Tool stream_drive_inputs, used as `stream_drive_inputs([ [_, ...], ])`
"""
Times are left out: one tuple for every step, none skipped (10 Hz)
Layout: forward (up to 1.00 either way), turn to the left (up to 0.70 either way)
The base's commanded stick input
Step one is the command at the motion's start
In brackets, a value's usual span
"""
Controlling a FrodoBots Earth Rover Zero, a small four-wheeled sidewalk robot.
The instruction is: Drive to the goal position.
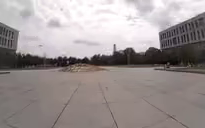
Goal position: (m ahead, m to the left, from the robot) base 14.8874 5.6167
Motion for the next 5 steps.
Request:
stream_drive_inputs([
  [1.0,0.0],
  [1.0,0.02],
  [1.0,0.2],
  [1.0,0.4],
  [1.0,0.4],
])
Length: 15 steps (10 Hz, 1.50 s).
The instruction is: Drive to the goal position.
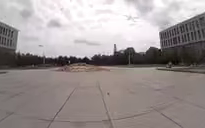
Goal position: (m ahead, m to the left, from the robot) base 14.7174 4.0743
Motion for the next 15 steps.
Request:
stream_drive_inputs([
  [1.0,0.4],
  [1.0,0.4],
  [1.0,0.4],
  [1.0,0.4],
  [1.0,0.4],
  [1.0,0.4],
  [1.0,0.27],
  [1.0,0.07],
  [1.0,0.01],
  [1.0,0.0],
  [1.0,0.0],
  [1.0,0.0],
  [1.0,0.0],
  [1.0,0.0],
  [1.0,0.0],
])
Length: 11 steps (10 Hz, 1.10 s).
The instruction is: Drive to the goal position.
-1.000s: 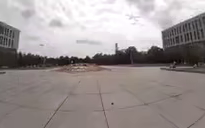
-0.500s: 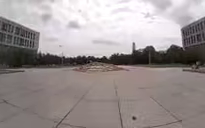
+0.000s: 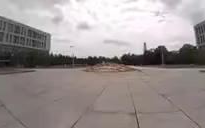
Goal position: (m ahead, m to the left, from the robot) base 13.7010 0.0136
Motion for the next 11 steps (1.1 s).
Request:
stream_drive_inputs([
  [1.0,0.0],
  [1.0,0.0],
  [1.0,0.0],
  [1.0,0.0],
  [1.0,0.0],
  [1.0,0.0],
  [1.0,0.0],
  [1.0,0.0],
  [1.0,0.02],
  [1.0,0.19],
  [1.0,0.39],
])
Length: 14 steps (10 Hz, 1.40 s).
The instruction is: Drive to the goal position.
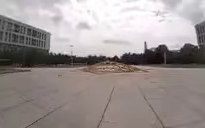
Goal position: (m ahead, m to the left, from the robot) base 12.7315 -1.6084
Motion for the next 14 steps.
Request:
stream_drive_inputs([
  [1.0,0.4],
  [1.0,0.4],
  [1.0,0.4],
  [1.0,0.4],
  [1.0,0.32],
  [1.0,0.17],
  [1.0,0.04],
  [1.0,0.0],
  [1.0,0.0],
  [1.0,0.0],
  [1.0,0.0],
  [1.0,0.0],
  [1.0,0.0],
  [1.0,0.0],
])
